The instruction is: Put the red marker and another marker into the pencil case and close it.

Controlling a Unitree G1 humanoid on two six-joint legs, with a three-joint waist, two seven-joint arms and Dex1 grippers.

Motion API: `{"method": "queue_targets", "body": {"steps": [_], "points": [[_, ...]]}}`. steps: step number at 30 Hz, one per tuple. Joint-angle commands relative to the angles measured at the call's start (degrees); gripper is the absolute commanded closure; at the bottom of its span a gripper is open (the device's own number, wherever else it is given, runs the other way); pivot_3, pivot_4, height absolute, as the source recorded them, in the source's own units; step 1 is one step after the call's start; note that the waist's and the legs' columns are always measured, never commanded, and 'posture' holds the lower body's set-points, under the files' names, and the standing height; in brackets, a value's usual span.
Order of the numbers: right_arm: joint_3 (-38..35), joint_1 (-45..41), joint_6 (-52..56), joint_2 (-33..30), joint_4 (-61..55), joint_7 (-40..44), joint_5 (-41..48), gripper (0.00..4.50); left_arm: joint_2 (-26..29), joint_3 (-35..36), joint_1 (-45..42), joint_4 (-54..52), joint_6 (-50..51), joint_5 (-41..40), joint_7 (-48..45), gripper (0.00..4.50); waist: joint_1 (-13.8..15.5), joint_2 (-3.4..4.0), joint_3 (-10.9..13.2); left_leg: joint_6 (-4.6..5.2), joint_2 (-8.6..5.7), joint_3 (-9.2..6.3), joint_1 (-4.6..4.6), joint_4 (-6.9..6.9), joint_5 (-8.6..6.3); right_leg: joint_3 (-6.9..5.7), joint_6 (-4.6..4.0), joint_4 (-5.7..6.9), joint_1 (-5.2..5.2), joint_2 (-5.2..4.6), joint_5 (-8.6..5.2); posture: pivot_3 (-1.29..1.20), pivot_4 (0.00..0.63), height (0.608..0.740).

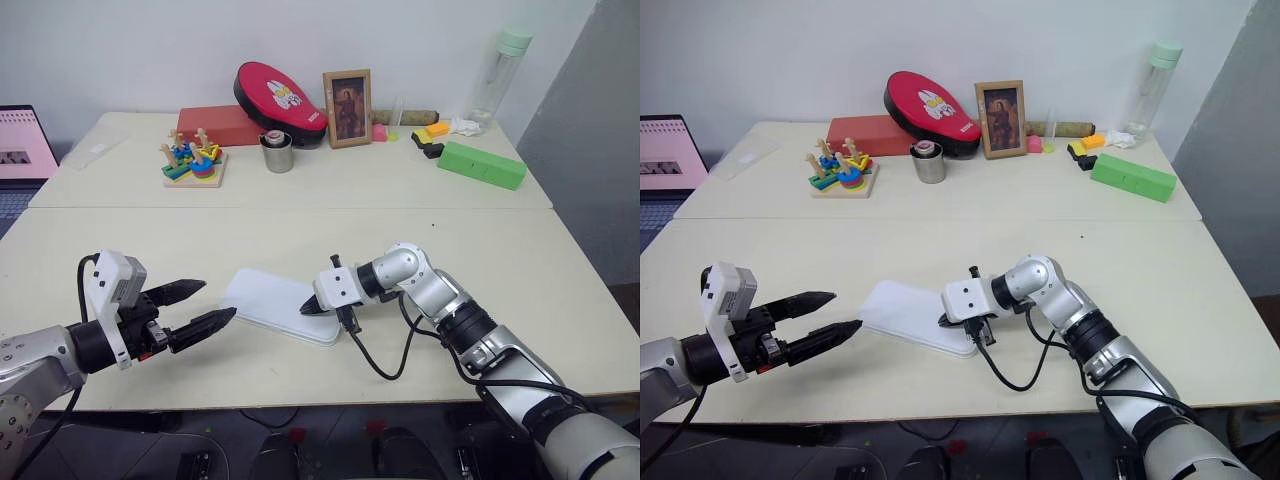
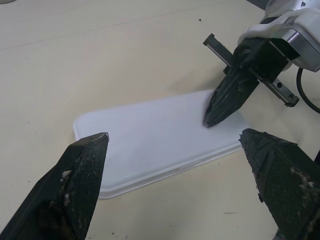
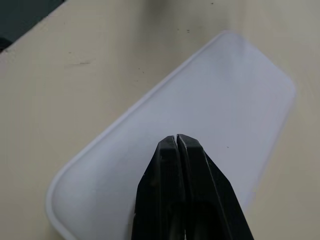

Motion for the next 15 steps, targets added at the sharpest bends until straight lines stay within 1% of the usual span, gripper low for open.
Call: {"method": "queue_targets", "body": {"steps": [1,5,6,7,8,12,14,15], "points": [[-3.3,0.3,7.5,-0.1,-4.2,3.1,6.2,4.47,-0.4,-0.3,-3.5,0.4,-1.4,0.8,1.8,0.00,0.2,0.01,0.0,0.00,0.00,0.00,-0.03,0.00,0.00,0.00,0.00,0.00,-0.01,0.00,0.00,0.00,0.150,0.740],[-11.1,-1.1,17.3,-0.3,-7.9,0.3,13.6,4.47,-3.1,-2.6,-11.3,7.5,-4.4,5.1,6.9,0.00,1.1,0.07,0.1,0.00,-0.01,0.00,-0.14,0.00,0.00,-0.01,0.01,0.02,-0.02,0.01,0.01,0.00,0.150,0.740],[-13.6,-1.6,19.6,-0.7,-8.0,-2.1,14.7,4.47,-3.6,-3.8,-13.3,10.1,-6.0,7.6,8.0,0.00,1.2,0.04,0.1,0.00,0.00,-0.01,-0.14,0.00,0.00,-0.02,0.01,0.02,-0.04,0.02,0.01,0.00,0.150,0.740],[-16.0,-2.0,21.2,-1.1,-7.7,-4.6,15.3,4.47,-4.1,-4.9,-15.2,12.6,-7.5,9.8,9.1,0.00,1.3,0.05,0.1,0.00,0.00,-0.02,-0.13,0.00,0.00,-0.02,0.01,0.00,-0.07,0.02,0.01,0.00,0.150,0.740],[-18.5,-2.5,22.9,-1.8,-6.9,-7.4,16.0,4.29,-4.5,-5.6,-16.5,14.4,-8.5,11.4,9.8,0.00,1.5,0.05,0.1,0.00,-0.01,-0.02,-0.13,0.00,0.00,-0.02,0.01,-0.02,-0.07,0.01,0.02,0.00,0.150,0.740],[-24.6,-2.5,27.6,-5.1,-5.6,-13.2,17.5,4.29,-5.8,-8.3,-22.3,24.0,-16.1,19.2,11.8,0.00,1.8,0.00,0.0,0.00,-0.03,0.00,-0.21,0.00,0.00,-0.02,0.02,-0.08,-0.14,0.01,0.03,0.00,0.150,0.740],[-27.8,-2.1,30.1,-7.2,-6.2,-16.5,18.3,4.03,-5.7,-9.0,-24.0,28.0,-19.9,22.5,12.3,0.00,1.8,-0.09,0.0,0.00,-0.03,0.00,-0.26,-0.02,0.00,-0.02,0.00,-0.05,-0.16,0.01,0.03,0.00,0.150,0.740],[-29.4,-1.9,31.6,-8.2,-6.9,-18.2,18.7,4.03,-5.7,-9.1,-24.9,30.3,-21.9,23.9,12.5,0.00,1.8,-0.14,-0.1,0.00,-0.02,0.01,-0.35,-0.04,0.00,-0.01,0.00,-0.02,-0.08,0.01,0.03,0.00,0.150,0.740]]}}
